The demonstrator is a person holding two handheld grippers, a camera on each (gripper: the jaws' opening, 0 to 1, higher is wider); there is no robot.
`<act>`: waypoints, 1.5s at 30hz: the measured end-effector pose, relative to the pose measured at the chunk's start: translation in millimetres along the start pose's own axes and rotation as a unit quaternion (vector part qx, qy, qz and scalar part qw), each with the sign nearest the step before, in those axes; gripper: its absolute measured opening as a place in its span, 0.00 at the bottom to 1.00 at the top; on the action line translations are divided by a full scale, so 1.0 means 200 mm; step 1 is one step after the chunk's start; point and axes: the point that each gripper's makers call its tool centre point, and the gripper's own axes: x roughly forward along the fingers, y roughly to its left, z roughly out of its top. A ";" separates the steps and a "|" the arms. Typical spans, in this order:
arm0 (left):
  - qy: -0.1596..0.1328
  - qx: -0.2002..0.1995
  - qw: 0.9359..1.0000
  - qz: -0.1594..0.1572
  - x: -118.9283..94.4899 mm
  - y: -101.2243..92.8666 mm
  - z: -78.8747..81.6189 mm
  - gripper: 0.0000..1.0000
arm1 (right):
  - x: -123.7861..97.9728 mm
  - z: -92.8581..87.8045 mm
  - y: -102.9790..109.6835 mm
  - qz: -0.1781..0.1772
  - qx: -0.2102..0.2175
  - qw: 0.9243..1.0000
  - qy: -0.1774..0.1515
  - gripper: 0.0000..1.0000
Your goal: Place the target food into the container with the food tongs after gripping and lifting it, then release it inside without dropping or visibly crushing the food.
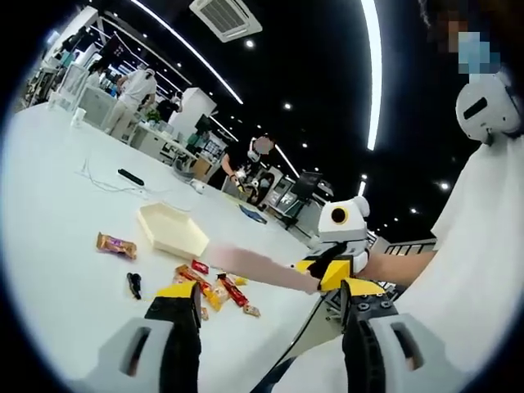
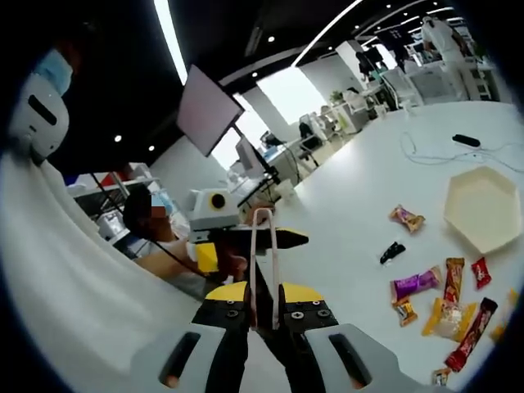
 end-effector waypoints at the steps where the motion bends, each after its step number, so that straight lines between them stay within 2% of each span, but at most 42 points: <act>1: -0.002 0.001 1.000 -0.001 0.00 0.00 0.00 0.64 | 0.00 0.00 0.00 0.002 0.000 1.000 0.001 0.12; 5: -0.017 -0.007 1.000 -0.016 0.00 -0.04 0.03 0.60 | 0.01 0.01 0.02 0.011 0.003 1.000 -0.002 0.12; 9: -0.018 -0.012 0.999 -0.029 0.01 -0.07 0.03 0.53 | 0.02 0.01 0.02 0.015 0.006 1.000 0.002 0.13; 17: -0.026 -0.014 0.998 -0.047 -0.01 -0.07 0.07 0.35 | 0.03 0.01 0.06 0.030 0.017 0.999 -0.004 0.13; 20: -0.051 -0.031 0.996 -0.062 -0.03 -0.09 0.10 0.31 | 0.05 0.03 0.08 0.043 0.021 0.999 -0.012 0.13; 24: -0.065 -0.045 0.994 -0.070 -0.04 -0.09 0.11 0.28 | 0.05 0.05 0.09 0.054 0.027 0.998 -0.012 0.13; 33: -0.059 -0.055 0.993 -0.082 -0.02 -0.12 0.09 0.24 | 0.06 0.06 0.10 0.067 0.036 0.997 -0.002 0.14; 45: -0.059 -0.079 0.989 -0.111 0.00 -0.13 0.14 0.22 | 0.08 0.11 0.10 0.069 0.046 0.996 -0.015 0.15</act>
